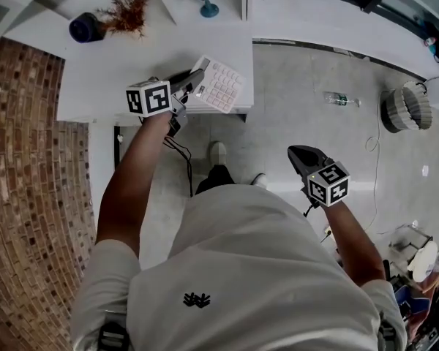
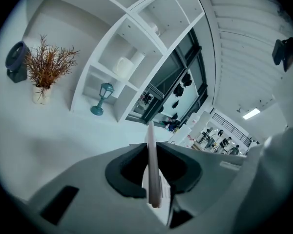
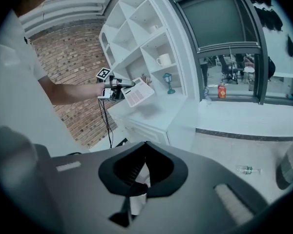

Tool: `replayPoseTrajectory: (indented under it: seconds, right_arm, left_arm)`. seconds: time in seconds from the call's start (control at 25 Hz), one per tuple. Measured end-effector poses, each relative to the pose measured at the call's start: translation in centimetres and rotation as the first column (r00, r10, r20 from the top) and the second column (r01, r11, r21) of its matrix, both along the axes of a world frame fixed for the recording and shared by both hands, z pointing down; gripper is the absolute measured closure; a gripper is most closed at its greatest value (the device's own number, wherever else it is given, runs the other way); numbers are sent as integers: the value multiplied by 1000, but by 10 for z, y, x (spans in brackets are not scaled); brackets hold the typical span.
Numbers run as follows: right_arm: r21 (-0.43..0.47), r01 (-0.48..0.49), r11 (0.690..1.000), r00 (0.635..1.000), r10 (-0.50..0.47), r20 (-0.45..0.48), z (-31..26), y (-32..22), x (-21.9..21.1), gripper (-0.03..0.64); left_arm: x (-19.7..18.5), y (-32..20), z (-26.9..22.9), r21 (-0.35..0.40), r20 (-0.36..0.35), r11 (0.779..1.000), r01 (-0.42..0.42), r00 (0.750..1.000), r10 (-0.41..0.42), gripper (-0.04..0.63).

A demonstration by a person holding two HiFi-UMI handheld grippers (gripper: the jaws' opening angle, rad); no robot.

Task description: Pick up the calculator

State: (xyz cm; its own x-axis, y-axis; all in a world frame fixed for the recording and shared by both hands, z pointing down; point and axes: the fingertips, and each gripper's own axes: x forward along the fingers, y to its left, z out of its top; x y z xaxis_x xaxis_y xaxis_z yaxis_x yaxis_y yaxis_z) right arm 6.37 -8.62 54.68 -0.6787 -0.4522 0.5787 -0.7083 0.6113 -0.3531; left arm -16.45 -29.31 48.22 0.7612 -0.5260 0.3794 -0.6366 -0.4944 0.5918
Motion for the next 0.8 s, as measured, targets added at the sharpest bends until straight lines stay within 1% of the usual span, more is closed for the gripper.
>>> replayPoseTrajectory:
  seconds: [0.32, 0.8]
  right_arm:
    - [7, 25, 1000, 1000, -25, 13, 7, 32, 15, 604]
    - [43, 54, 998, 998, -55, 13, 3, 44, 19, 606]
  left_arm:
    - [19, 40, -28, 30, 0, 999, 23, 1000, -23, 535]
    - [27, 65, -48, 43, -7, 998, 40, 999, -39, 535]
